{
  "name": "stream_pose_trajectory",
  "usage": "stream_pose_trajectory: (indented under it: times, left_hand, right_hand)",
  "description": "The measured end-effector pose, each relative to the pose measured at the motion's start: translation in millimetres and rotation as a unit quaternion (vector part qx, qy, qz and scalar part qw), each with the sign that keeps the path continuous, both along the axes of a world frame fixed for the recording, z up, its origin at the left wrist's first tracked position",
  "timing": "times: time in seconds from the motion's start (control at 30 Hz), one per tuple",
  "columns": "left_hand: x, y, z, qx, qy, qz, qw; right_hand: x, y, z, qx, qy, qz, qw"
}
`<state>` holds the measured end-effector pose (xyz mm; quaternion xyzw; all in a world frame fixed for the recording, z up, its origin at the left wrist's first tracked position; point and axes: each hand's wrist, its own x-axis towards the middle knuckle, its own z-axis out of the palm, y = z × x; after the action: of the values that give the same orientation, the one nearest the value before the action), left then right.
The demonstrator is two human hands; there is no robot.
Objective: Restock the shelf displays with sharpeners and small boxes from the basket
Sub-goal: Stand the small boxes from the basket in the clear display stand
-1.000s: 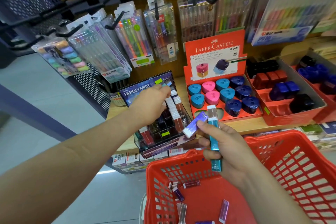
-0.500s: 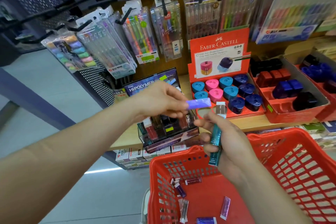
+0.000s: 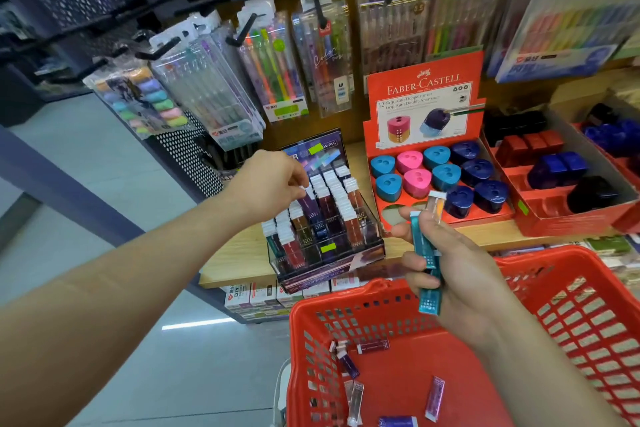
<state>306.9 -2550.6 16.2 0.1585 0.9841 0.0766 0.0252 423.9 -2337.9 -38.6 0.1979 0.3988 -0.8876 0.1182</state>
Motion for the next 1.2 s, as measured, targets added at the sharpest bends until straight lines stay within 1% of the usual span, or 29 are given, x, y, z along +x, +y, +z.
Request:
stream_pose_trajectory:
  times: [0.13,0.3,0.37,0.47,0.57,0.6,0.63,0.73,0.87,0.97,1.1,1.2]
  left_hand:
    - [-2.3,1.4,-5.7,-0.014,0.004,-0.009,1.000]
    - [-7.9,-1.6,3.1,0.064,-0.018,0.043,0.997]
    - [-9.3,-6.3,9.6,0.110,-0.038,0.059,0.991]
    - [-10.1,-13.5,21.1,0.170,-0.102,0.083,0.977]
    - [-8.0,-18.4,26.5,0.261,-0.223,0.108,0.933]
    - [-7.4,-18.8,25.9,0.270,-0.240,0.104,0.927]
    - [-7.3,-18.8,24.5,0.261,-0.241,0.094,0.930]
    - [-5.7,-15.1,21.8,0.209,-0.224,0.065,0.950]
    - [-8.3,-20.2,23.8,0.192,-0.181,0.059,0.963]
    - [-10.2,-29.9,25.6,0.218,-0.155,0.094,0.959]
    - [-11.0,-22.0,21.1,0.283,-0.038,0.117,0.951]
    - [-16.5,-5.4,11.9,0.299,0.004,0.113,0.947]
  right_hand:
    - [-0.6,-1.2,-2.2,0.015,0.000,0.005,1.000]
    - [-0.5,-0.7,-3.4,0.012,-0.019,0.020,1.000]
    - [-0.7,-0.9,-4.3,0.011,-0.027,0.029,0.999]
    - [-0.8,-2.4,-6.2,0.014,-0.033,0.041,0.999]
    - [0.4,-3.9,-6.3,0.012,-0.032,0.051,0.998]
    - [0.9,-4.6,-5.9,0.012,-0.031,0.055,0.998]
    - [1.3,-5.0,-5.7,0.013,-0.031,0.058,0.998]
    - [0.9,-5.3,-5.6,0.012,-0.033,0.061,0.998]
    - [0.3,-6.2,-4.3,0.011,-0.030,0.068,0.997]
    - [1.5,-8.9,-4.3,0.030,-0.019,0.076,0.996]
    - [3.3,-11.9,-6.7,0.045,-0.009,0.081,0.996]
    - [3.4,-10.1,-8.8,0.042,-0.010,0.073,0.996]
